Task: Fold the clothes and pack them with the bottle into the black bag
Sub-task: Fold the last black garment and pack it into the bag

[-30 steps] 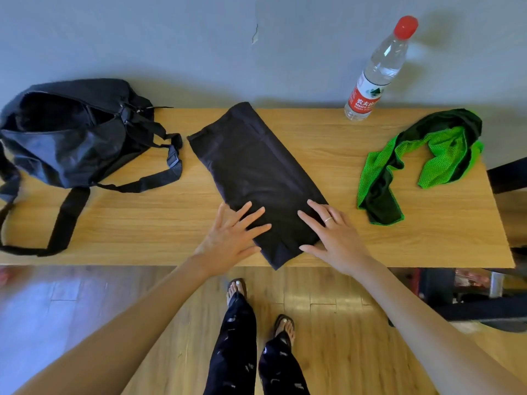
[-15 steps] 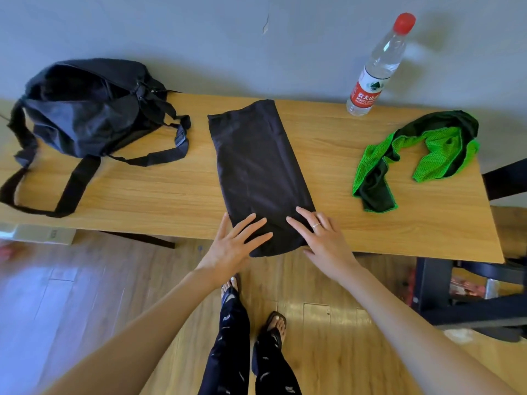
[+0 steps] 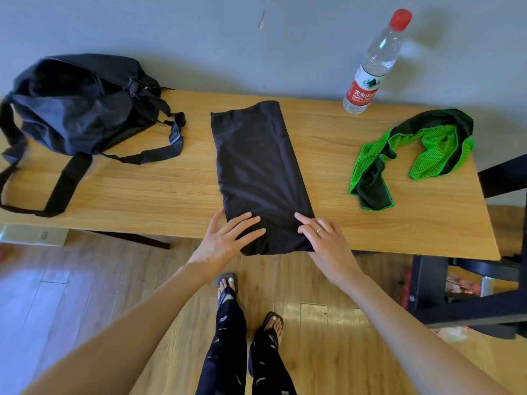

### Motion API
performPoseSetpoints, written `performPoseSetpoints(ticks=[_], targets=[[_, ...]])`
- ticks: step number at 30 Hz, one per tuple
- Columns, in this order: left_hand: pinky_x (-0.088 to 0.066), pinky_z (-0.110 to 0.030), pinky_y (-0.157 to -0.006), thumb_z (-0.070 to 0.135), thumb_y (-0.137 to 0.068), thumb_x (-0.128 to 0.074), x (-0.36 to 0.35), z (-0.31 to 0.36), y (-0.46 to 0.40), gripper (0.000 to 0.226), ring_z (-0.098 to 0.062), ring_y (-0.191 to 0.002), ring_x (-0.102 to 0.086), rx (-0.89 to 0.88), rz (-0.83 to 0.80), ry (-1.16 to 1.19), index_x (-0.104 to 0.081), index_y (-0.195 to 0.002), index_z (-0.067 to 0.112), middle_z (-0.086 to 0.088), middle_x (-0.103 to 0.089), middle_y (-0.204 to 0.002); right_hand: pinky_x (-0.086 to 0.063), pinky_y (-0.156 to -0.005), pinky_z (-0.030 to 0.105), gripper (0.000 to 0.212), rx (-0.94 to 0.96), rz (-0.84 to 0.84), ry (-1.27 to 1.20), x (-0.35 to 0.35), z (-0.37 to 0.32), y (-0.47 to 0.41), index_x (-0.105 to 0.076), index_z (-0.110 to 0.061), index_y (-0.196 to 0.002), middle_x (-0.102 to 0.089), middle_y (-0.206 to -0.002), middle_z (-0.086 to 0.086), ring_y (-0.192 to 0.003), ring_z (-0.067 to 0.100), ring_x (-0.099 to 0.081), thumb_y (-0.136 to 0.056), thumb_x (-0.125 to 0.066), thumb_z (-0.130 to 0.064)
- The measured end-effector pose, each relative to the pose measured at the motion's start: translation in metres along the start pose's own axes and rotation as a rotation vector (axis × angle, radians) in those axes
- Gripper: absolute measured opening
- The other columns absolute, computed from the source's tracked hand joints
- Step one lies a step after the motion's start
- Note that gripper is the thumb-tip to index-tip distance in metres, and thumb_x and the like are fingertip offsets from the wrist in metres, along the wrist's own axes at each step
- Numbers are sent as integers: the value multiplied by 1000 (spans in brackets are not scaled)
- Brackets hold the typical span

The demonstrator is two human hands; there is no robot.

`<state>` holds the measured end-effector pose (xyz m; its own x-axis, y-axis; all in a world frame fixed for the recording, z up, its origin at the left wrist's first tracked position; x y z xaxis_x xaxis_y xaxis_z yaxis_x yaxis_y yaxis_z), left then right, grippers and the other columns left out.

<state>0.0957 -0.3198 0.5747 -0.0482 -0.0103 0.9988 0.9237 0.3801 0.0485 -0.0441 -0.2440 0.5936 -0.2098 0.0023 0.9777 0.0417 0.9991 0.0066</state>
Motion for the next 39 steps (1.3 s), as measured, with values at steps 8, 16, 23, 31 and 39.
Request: performPoseSetpoints(ticks=[8, 16, 23, 31, 39], targets=[[-16, -62, -111, -2, -59, -83, 18, -3, -1, 74, -17, -134, -38, -13, 124, 151, -57, -124, 24, 0, -52, -137, -40, -87, 32, 25, -2, 78, -151, 13, 4, -2, -63, -10, -90, -60, -129, 1, -107, 15, -44, -72, -69, 5], [-48, -36, -86, 11, -92, -47, 52, -46, -3, 25, -6, -88, -58, 271, 251, 765, -61, -112, 18, 5, -65, -96, -40, -75, 25, 13, -305, 79, -665, 46, 27, -34, -67, -14, -91, -60, -89, -1, -86, 10, -51, -82, -61, -5], [-43, -15, -64, 4, -94, -50, 71, -101, -25, 28, -3, -70, -56, 497, 314, 1195, -59, -86, 29, 9, -59, -75, -34, -56, 14, 19, -358, 159, -1057, 85, 32, -100, -59, -9, -69, -51, -59, -14, -60, 1, -46, -86, -59, 1], [-51, -15, -70, 11, -97, -47, 72, -171, -74, 16, 0, -82, -64, 705, 350, 1548, -62, -97, 15, 3, -67, -88, -45, -67, 30, 30, -465, 215, -1155, 89, 54, -191, -58, 15, -88, -62, -83, 20, -76, 18, -61, -88, -65, -14], [-55, -21, -71, 21, -87, -65, 34, -225, -120, 30, -7, -91, -67, 849, 238, 1628, -60, -115, 14, 1, -69, -102, -29, -49, 18, 34, -590, 163, -1038, 62, 81, -266, -44, -10, -64, -43, -63, 5, -56, 12, -44, -91, -61, -22]])
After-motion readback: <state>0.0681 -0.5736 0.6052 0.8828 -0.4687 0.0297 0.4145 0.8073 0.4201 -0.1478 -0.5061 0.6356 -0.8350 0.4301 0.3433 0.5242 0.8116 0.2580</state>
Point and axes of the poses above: each hand's wrist, its own y-axis away from the middle knuckle, its own x-axis out of the back of the hand, z = x × y, the point moved 10 cm from there along -y, towards the middle knuckle
